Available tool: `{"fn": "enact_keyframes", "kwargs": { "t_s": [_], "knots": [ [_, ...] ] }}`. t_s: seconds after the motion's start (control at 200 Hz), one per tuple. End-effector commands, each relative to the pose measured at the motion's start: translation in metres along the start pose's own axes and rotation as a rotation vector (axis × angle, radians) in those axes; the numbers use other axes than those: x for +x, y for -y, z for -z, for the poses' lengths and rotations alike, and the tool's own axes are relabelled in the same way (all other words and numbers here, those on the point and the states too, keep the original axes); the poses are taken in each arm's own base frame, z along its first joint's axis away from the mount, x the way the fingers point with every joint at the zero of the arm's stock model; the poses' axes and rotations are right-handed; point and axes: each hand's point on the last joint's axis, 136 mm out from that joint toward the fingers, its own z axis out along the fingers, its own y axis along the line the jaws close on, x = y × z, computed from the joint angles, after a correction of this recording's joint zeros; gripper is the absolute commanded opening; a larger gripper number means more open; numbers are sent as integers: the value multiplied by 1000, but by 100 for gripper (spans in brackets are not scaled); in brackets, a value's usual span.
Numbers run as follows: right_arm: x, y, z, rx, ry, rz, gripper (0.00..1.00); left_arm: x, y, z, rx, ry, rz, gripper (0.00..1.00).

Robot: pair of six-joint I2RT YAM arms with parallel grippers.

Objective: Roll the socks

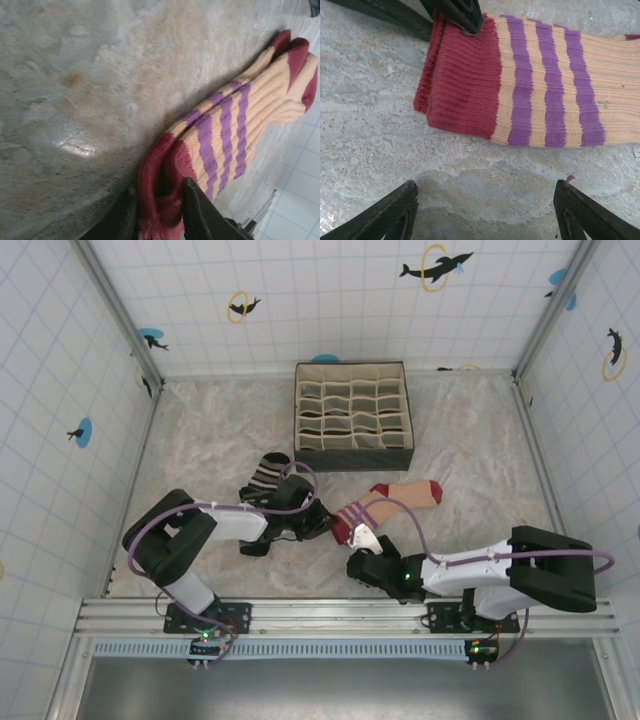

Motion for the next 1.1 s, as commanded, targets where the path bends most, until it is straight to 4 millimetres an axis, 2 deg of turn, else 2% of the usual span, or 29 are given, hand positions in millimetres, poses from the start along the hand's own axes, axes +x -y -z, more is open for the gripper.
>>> {"fn": "enact_keyframes", "kwargs": {
  "t_s": [0.0,0.155,0.515,0.901,1.096],
  "knots": [
    [-25,-14,2,-29,75,-25,73,4,-4,-4,-25,-11,-6,14],
    [-32,-22,0,-47,99,3,73,7,-1,-1,-15,-9,12,0],
    [-44,-34,-19,2,101,94,75,20,7,4,8,-45,74,0],
    [-40,-13,-22,119,128,79,68,26,3,9,-16,-59,68,0],
    [-30,-9,-28,140,103,84,41,25,6,10,-13,-61,66,0]
  ]
}}
